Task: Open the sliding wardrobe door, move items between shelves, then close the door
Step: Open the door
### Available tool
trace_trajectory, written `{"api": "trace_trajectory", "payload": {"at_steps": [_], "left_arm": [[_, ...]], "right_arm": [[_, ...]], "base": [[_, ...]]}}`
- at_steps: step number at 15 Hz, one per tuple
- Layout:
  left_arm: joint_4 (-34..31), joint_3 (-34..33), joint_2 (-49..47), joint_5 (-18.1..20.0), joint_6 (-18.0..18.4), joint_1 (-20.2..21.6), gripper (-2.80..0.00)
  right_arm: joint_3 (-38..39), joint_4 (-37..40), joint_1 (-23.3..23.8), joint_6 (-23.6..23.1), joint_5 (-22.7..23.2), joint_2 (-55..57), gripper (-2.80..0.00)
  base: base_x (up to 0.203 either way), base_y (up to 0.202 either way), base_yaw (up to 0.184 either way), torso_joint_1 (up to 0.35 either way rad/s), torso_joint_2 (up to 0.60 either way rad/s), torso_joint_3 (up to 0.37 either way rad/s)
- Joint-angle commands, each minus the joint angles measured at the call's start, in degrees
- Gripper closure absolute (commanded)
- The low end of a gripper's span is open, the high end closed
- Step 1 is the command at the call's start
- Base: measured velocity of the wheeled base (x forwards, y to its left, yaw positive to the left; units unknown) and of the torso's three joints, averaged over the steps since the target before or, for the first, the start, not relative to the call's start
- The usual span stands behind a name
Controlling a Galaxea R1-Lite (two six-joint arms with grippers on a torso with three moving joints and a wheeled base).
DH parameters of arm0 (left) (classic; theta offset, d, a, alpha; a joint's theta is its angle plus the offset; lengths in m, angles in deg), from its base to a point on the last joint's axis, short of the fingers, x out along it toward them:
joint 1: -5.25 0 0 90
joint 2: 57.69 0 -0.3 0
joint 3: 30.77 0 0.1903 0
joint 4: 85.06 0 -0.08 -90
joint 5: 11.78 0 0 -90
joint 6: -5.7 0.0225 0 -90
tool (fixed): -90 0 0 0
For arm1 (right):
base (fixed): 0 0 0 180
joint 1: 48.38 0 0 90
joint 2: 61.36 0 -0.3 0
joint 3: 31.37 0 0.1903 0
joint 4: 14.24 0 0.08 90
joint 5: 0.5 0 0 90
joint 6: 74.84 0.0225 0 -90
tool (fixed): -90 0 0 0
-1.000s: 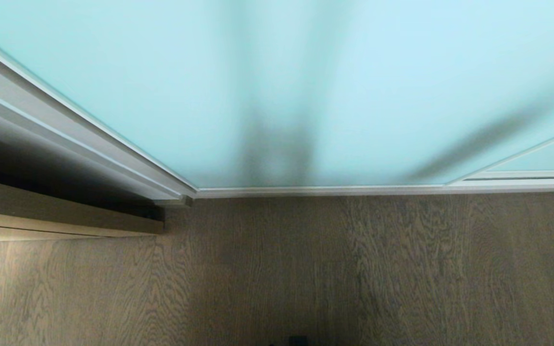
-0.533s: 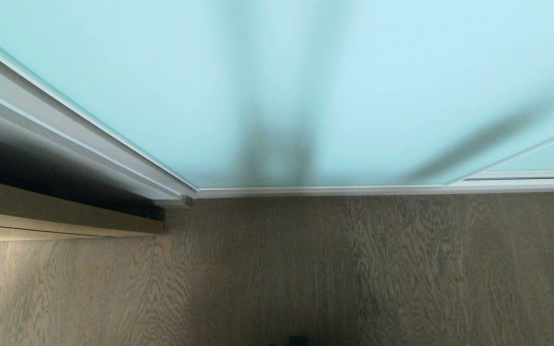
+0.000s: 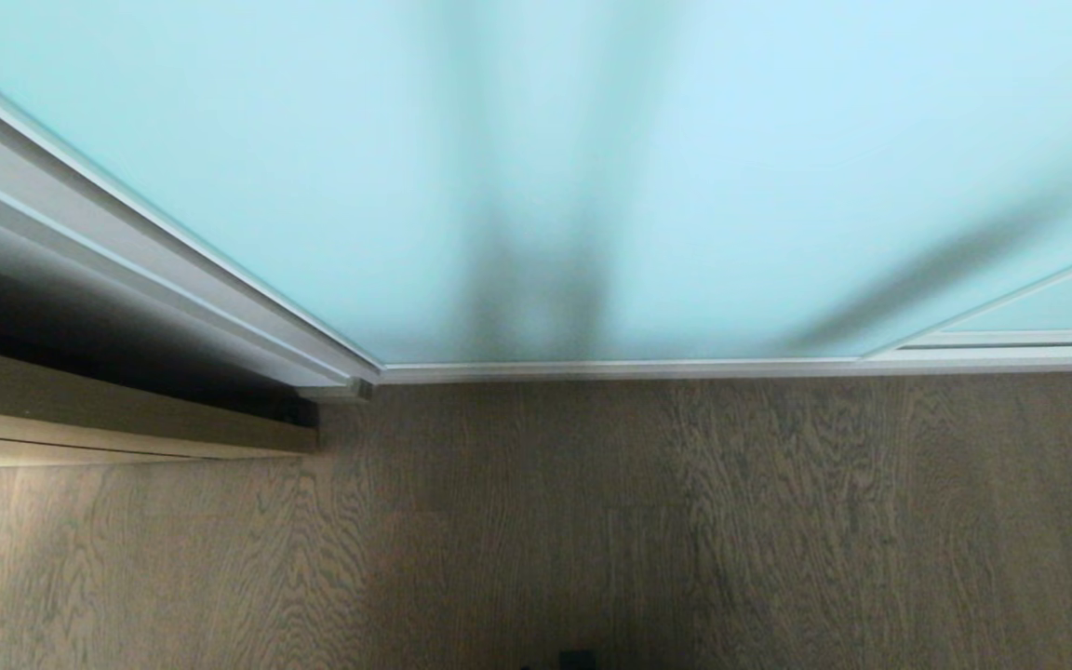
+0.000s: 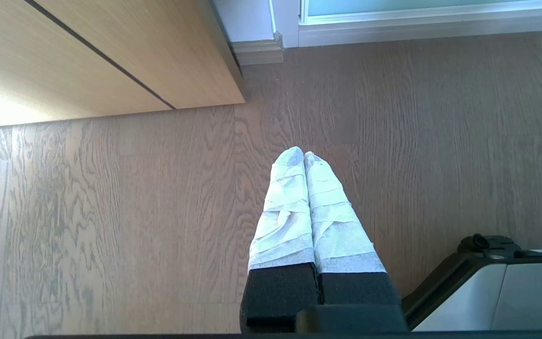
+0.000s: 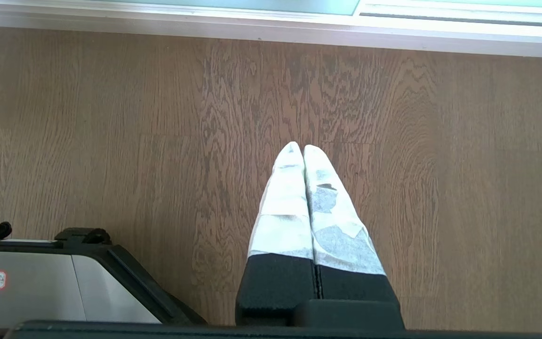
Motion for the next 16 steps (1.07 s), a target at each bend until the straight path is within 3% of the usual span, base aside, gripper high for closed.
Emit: {"api": "trace_trajectory", "payload": {"at_steps": [1, 16], "left_arm": [[0.0, 0.0, -0.1, 0.0, 0.0, 0.0, 0.00], [0.3, 0.2, -0.1, 0.2, 1.5, 0.0, 0.00]], "right_arm": [[0.0, 0.0, 0.0, 0.0, 0.0, 0.2, 0.00], [0.0, 0.0, 0.0, 0.0, 0.0, 0.2, 0.00]], "base": [[0.000, 0.000, 0.000, 0.000, 0.00, 0.000], [0.000, 0.000, 0.000, 0.000, 0.00, 0.000]]}}
